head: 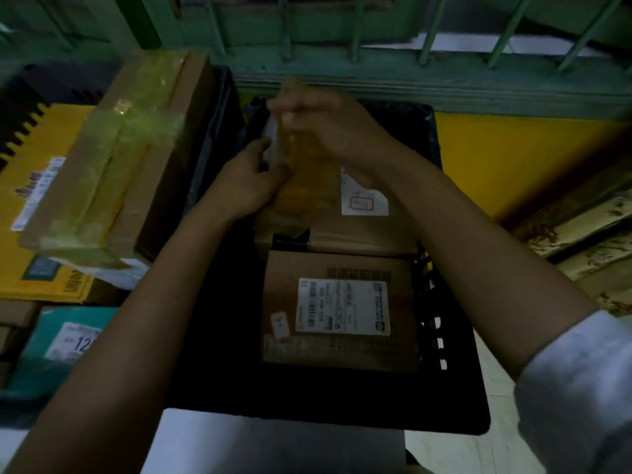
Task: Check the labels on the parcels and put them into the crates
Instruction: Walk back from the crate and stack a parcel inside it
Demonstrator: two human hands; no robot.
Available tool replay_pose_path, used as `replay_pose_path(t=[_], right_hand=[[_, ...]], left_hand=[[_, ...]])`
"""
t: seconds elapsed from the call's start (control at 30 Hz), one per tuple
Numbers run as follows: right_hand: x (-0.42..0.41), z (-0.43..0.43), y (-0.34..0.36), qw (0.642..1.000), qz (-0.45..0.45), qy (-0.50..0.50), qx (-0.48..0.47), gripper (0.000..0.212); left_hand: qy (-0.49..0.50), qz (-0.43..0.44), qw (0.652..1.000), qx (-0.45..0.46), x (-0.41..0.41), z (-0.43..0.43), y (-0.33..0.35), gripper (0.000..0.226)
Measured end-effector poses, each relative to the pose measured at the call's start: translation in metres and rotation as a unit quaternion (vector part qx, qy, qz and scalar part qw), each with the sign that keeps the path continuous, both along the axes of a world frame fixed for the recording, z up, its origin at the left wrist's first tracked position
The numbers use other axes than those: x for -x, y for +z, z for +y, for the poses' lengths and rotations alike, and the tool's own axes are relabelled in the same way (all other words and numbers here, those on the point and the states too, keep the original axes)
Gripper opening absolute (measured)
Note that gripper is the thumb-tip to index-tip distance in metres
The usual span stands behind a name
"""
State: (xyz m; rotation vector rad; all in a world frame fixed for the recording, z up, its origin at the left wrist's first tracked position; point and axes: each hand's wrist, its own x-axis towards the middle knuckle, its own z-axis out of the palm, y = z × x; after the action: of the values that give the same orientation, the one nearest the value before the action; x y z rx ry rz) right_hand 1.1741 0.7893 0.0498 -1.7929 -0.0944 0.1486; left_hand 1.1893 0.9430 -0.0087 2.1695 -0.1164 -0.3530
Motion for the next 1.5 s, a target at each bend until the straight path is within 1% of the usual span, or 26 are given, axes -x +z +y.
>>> replay_pose_path(t=[0.03, 0.1, 0.13, 0.17, 0.2, 0.23, 0.27, 0.3, 0.37, 0.43, 0.5, 0.57, 0.63, 0.67, 0.7, 0.77, 0.8, 0.83, 0.9, 0.93, 1.0, 1.07, 1.13, 1.23, 1.33, 1.5], right_hand=[[-0.003, -0.001, 0.0, 0.999, -0.033, -0.032, -0.003, 0.025], [-0.008, -0.009, -0.011, 0.988, -0.079, -0.121, 0.056, 0.032], [-0.008, -0.015, -0.019, 0.983, -0.058, -0.151, 0.089, 0.041], [-0.005, -0.021, -0.028, 0.983, 0.0, -0.15, 0.105, 0.052], [0.0, -0.023, -0.038, 0.987, 0.07, -0.115, 0.092, 0.06], [0.005, -0.02, -0.047, 0.988, 0.121, -0.068, 0.069, 0.062], [0.008, -0.015, -0.054, 0.989, 0.136, -0.032, 0.055, 0.058], [0.01, -0.009, -0.059, 0.991, 0.12, -0.016, 0.057, 0.049], [0.012, 0.002, -0.061, 0.994, 0.06, -0.032, 0.09, 0.03], [0.011, 0.004, -0.063, 0.991, 0.033, -0.05, 0.123, 0.03], [0.013, 0.002, -0.069, 0.991, 0.034, -0.057, 0.114, 0.029], [0.018, 0.001, -0.076, 0.993, 0.061, -0.068, 0.073, 0.027], [0.023, -0.001, -0.078, 0.992, 0.106, -0.072, 0.011, 0.04], [0.025, -0.003, -0.078, 0.99, 0.119, -0.072, -0.019, 0.045], [0.026, -0.007, -0.077, 0.989, 0.122, -0.073, -0.042, 0.045], [0.028, -0.016, -0.075, 0.989, 0.114, -0.077, -0.059, 0.042], [0.029, -0.02, -0.073, 0.988, 0.113, -0.081, -0.061, 0.045], [0.031, -0.022, -0.072, 0.989, 0.114, -0.077, -0.061, 0.046], [0.033, -0.018, -0.07, 0.991, 0.113, -0.052, -0.051, 0.045], [0.033, -0.015, -0.068, 0.994, 0.099, -0.041, -0.032, 0.043], [0.031, -0.008, -0.057, 0.998, 0.048, -0.045, 0.02, 0.034], [0.026, -0.004, -0.049, 0.997, 0.004, -0.058, 0.059, 0.024], [0.025, -0.001, -0.049, 0.992, -0.03, -0.056, 0.112, 0.032], [0.033, 0.005, -0.063, 0.982, -0.049, -0.053, 0.172, 0.041], [0.042, 0.004, -0.071, 0.984, -0.051, -0.052, 0.163, 0.043], [0.049, -0.003, -0.071, 0.99, -0.012, -0.063, 0.127, 0.037]], left_hand=[[0.005, -0.01, 1.0, -0.006, -0.002, 0.001, -0.001, 0.053], [0.03, -0.01, 0.999, -0.004, -0.004, 0.006, -0.001, 0.041], [0.049, 0.001, 0.999, 0.012, -0.003, 0.01, 0.0, 0.039], [0.065, 0.01, 0.997, 0.032, -0.002, 0.012, 0.0, 0.038], [0.073, 0.014, 0.996, 0.046, -0.002, 0.014, 0.001, 0.038], [0.073, 0.015, 0.996, 0.046, -0.002, 0.014, 0.002, 0.036], [0.069, 0.012, 0.997, 0.037, -0.002, 0.013, 0.003, 0.035], [0.064, 0.008, 0.998, 0.025, -0.002, 0.012, 0.005, 0.033], [0.059, 0.016, 0.998, 0.016, -0.004, 0.012, 0.007, 0.032], [0.064, 0.032, 0.997, 0.023, -0.003, 0.013, 0.01, 0.033], [0.059, 0.021, 0.998, 0.004, -0.001, 0.009, 0.009, 0.035], [0.04, -0.009, 0.998, -0.055, 0.001, 0.001, 0.007, 0.035], [0.027, -0.028, 0.994, -0.105, 0.001, -0.006, 0.006, 0.035], [0.029, -0.032, 0.993, -0.114, 0.0, -0.007, 0.006, 0.036], [0.038, -0.032, 0.993, -0.106, 0.0, -0.006, 0.008, 0.04], [0.075, -0.032, 0.996, -0.048, 0.003, -0.002, 0.009, 0.051], [0.095, -0.025, 0.995, -0.02, 0.005, -0.001, 0.01, 0.055], [0.105, -0.012, 0.994, -0.002, 0.007, 0.0, 0.012, 0.051], [0.091, 0.005, 0.996, -0.001, 0.01, 0.001, 0.016, 0.026], [0.081, -0.006, 0.997, -0.009, 0.01, 0.001, 0.02, 0.019], [0.081, -0.029, 0.996, -0.011, 0.005, 0.003, 0.032, 0.019], [0.086, -0.019, 0.996, 0.001, 0.0, 0.01, 0.041, 0.023], [0.088, 0.001, 0.996, -0.008, -0.001, 0.013, 0.04, 0.023], [0.086, 0.02, 0.995, -0.047, 0.007, 0.007, 0.027, 0.02], [0.089, -0.002, 0.993, -0.083, 0.012, 0.0, 0.019, 0.029], [0.041, -0.016, 0.987, -0.155, 0.012, -0.003, 0.028, 0.03]])
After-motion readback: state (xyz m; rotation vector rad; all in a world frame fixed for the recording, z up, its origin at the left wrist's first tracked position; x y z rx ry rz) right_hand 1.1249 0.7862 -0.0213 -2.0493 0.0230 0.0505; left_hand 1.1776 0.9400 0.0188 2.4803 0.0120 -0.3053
